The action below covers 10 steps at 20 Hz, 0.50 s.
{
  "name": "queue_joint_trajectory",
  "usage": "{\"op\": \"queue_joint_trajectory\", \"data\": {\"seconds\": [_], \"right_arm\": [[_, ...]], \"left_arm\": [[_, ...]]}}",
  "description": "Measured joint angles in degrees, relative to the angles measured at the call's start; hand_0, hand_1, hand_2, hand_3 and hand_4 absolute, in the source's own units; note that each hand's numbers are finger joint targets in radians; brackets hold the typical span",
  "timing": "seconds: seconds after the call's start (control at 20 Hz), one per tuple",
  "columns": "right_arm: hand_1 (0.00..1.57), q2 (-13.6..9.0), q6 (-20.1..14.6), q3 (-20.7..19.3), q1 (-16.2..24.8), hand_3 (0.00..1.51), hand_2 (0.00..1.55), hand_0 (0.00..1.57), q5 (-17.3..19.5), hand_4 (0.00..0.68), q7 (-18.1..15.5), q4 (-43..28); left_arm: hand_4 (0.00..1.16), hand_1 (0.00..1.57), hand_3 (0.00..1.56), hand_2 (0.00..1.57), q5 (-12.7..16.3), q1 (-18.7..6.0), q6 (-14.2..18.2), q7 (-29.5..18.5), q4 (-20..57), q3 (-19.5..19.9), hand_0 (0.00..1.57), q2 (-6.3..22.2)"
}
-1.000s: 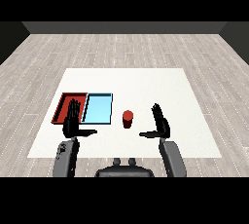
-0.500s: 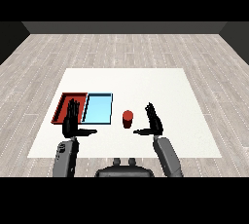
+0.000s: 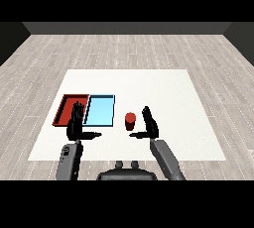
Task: Pick the red can and put it in the red box
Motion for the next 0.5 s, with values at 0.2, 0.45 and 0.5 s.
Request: {"op": "queue_joint_trajectory", "data": {"seconds": [0.2,0.45,0.5], "right_arm": [[0.0,0.0,-0.8,1.9,-0.2,0.0,0.0,0.0,-2.1,0.0,-1.6,1.1],[0.0,0.0,-2.9,3.5,-4.2,0.0,0.0,0.0,-5.5,0.0,-1.5,4.0],[0.0,0.0,-3.7,4.4,-4.2,0.0,0.0,0.0,-6.1,0.0,-1.6,3.9]], "left_arm": [[0.0,0.0,0.0,0.0,0.9,-1.0,-0.1,1.4,-0.3,1.0,0.0,0.7],[0.0,0.0,0.0,0.0,2.1,-2.8,-1.2,0.9,1.9,2.2,0.0,1.5],[0.0,0.0,0.0,0.0,2.4,-3.0,-1.0,1.9,1.0,2.2,0.0,1.6]]}}
